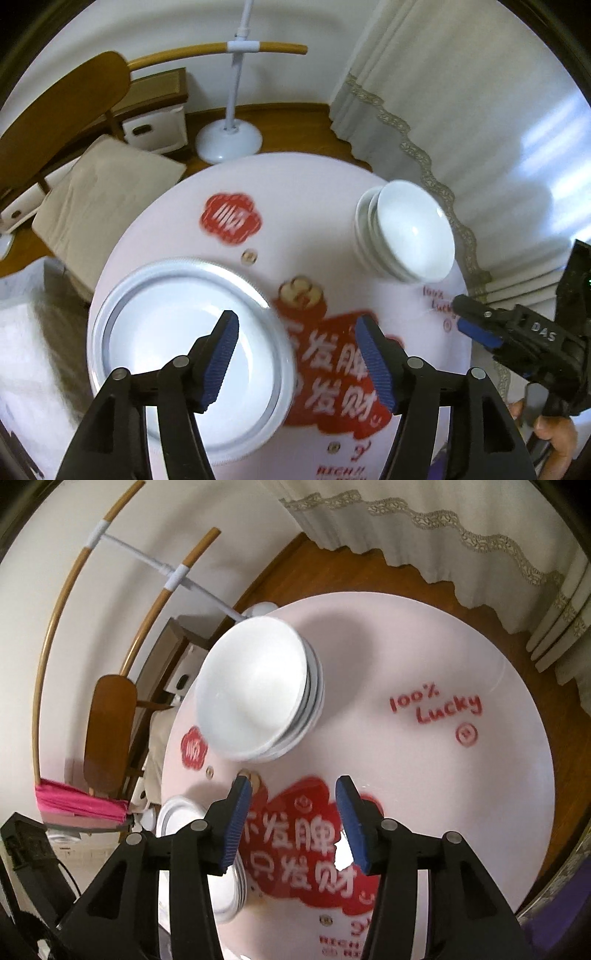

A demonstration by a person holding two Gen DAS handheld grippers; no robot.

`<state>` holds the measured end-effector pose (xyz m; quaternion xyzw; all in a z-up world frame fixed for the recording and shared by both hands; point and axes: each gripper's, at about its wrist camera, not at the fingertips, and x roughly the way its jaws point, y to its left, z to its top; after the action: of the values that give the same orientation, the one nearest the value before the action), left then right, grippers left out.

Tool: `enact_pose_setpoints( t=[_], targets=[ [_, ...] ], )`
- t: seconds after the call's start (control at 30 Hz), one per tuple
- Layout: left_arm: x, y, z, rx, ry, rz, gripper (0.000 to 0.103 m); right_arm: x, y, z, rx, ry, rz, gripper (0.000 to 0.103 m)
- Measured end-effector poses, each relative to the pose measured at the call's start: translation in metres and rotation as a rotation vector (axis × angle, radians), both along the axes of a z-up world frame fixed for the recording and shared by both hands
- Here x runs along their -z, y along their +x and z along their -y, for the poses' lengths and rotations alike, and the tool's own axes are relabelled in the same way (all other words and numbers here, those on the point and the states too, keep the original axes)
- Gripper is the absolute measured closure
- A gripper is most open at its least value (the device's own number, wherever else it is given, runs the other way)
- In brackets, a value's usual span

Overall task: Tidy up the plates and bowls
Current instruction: 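Pull both tools back and move them toward the white bowl stack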

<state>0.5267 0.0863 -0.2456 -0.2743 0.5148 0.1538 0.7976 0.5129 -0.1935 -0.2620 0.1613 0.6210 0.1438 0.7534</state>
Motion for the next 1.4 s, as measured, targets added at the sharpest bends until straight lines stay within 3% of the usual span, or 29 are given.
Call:
enact_pose_setpoints(
  t=[0.43,0.6,0.8,1.07,1.4],
  targets=[
    [-0.029,-0.099,0.033,-0.018,0.016,0.012,0.039,-0.041,-0.099,0.006,-0.045,-0.012,0.053,0.053],
    [-0.042,-0.118,0.05,-0.042,0.039,-0.024,0.038,-0.053,-0.117,0.009,-0.099,-0.025,0.056,0.053],
    [-0.048,-0.118,0.079,-0.106,0.089,-0.036,0.036,-0.052,-0.108,0.013,-0.241,-0.027,0.048,0.051],
    [-0.037,-0.102,0.136,-0.3,0.064,-0.054,0.036,-0.051,-0.073,0.036,-0.497,-0.077,0.039,0.05],
    [-0.037,-0.086,0.165,-0.326,0.064,-0.077,0.035,-0.033,-0.048,0.046,-0.558,-0.076,-0.017,0.05]
  ],
)
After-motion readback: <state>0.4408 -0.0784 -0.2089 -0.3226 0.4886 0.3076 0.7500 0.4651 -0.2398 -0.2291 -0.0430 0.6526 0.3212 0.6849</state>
